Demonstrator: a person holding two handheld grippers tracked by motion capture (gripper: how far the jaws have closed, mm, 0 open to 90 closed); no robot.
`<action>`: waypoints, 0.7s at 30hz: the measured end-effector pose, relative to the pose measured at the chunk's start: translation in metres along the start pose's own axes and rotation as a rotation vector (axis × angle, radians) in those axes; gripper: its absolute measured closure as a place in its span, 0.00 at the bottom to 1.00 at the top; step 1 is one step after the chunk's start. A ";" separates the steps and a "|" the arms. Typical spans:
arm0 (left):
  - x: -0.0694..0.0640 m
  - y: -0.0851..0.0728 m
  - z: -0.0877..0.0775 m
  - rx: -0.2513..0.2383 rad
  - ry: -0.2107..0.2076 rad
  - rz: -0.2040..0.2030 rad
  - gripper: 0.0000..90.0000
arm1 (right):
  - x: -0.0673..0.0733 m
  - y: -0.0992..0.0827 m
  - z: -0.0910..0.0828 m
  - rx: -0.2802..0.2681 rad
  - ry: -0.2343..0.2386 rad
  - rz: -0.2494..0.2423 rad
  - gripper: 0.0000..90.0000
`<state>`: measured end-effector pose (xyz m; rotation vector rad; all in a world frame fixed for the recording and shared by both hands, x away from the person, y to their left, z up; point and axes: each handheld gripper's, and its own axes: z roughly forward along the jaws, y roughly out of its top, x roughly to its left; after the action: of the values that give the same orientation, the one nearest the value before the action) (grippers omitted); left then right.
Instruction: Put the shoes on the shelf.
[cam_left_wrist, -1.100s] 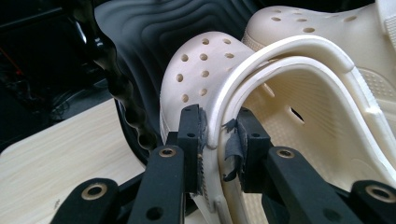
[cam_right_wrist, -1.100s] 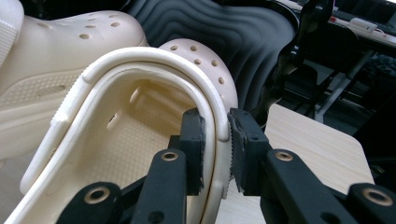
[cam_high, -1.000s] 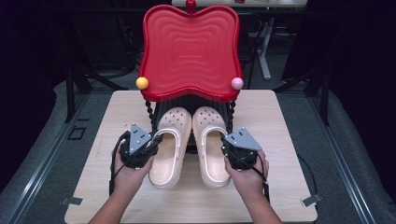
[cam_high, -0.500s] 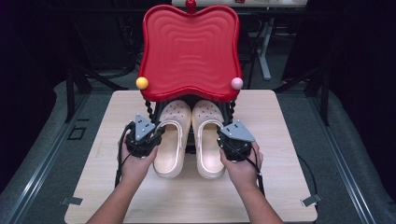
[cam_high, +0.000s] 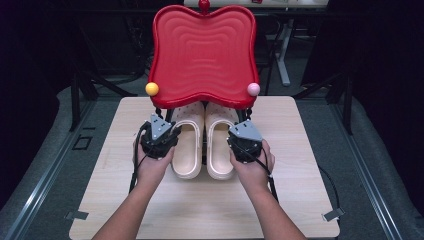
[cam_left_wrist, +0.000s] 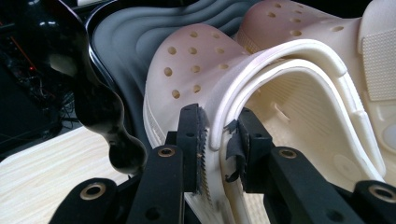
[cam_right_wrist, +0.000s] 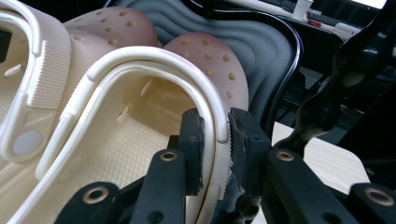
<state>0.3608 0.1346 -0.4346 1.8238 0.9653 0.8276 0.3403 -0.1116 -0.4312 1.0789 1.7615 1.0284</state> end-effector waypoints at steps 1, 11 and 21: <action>0.000 0.000 0.001 0.000 -0.001 -0.002 0.83 | 0.000 0.000 0.001 0.001 0.001 0.004 0.83; 0.001 0.002 0.007 -0.009 0.007 -0.004 0.81 | 0.003 0.000 0.011 0.008 -0.007 0.024 0.82; 0.003 0.002 0.007 -0.010 0.005 -0.003 0.81 | -0.002 0.002 0.011 0.022 0.027 0.091 0.81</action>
<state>0.3684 0.1342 -0.4346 1.8128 0.9650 0.8339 0.3512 -0.1108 -0.4324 1.1728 1.7623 1.0853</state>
